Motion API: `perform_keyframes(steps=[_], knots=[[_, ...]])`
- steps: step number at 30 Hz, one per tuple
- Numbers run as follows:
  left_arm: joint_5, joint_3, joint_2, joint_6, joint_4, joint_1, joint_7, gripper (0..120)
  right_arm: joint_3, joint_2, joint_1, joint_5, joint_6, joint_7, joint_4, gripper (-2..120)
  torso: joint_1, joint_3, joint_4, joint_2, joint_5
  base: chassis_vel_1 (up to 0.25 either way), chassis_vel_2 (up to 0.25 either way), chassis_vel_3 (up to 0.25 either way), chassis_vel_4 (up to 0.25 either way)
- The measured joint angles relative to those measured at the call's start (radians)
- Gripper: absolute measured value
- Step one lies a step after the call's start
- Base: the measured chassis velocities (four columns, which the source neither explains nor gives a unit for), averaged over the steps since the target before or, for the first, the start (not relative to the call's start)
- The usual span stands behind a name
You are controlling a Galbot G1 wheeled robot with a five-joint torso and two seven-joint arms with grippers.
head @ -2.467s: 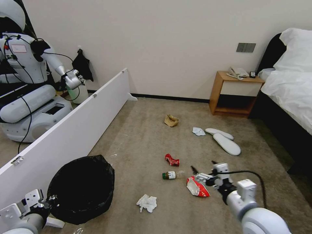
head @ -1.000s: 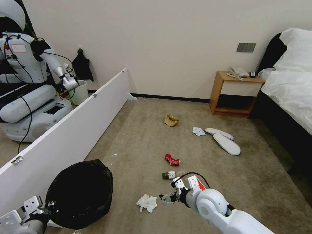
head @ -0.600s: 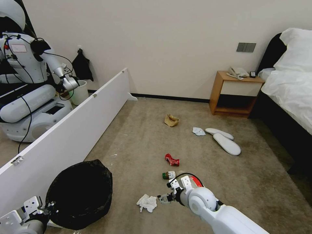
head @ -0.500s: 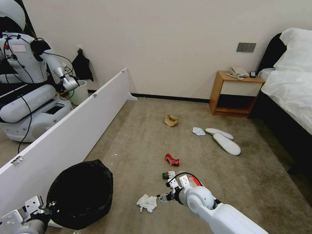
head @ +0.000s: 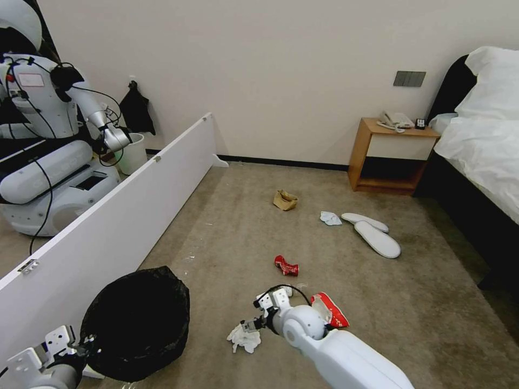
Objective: Pick up the trash bin, then pick up the garbage from the floor and place it into the trash bin.
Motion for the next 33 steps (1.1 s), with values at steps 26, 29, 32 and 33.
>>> perform_keyframes(steps=[26, 29, 32, 33], knots=[[0.008, 0.008, 0.004, 0.0, 0.008, -0.001, 0.002, 2, -0.02, 0.093, 0.018, -0.122, 0.079, -0.081, -0.249, 100, 0.0, 0.0, 0.0003, 0.0, 0.0, 0.0, 0.0, 0.0, 0.0], [0.007, 0.009, 0.006, 0.0, 0.009, -0.001, 0.003, 2, -0.023, 0.099, 0.02, -0.135, 0.091, -0.093, -0.277, 100, 0.0, 0.0, 0.0002, 0.0, 0.0001, 0.0, 0.0, 0.0, 0.0], [0.007, 0.012, 0.006, 0.0, 0.01, -0.002, 0.003, 2, -0.023, 0.104, 0.02, -0.143, 0.098, -0.1, -0.292, 100, 0.0, 0.0, 0.0002, 0.0, 0.0, 0.0, 0.0, 0.0, 0.0], [0.007, 0.013, 0.005, 0.0, 0.01, -0.002, 0.003, 2, -0.022, 0.107, 0.02, -0.145, 0.101, -0.102, -0.299, 100, 0.0, 0.0, 0.0002, 0.0, 0.0, 0.0, 0.0, 0.0, 0.0]])
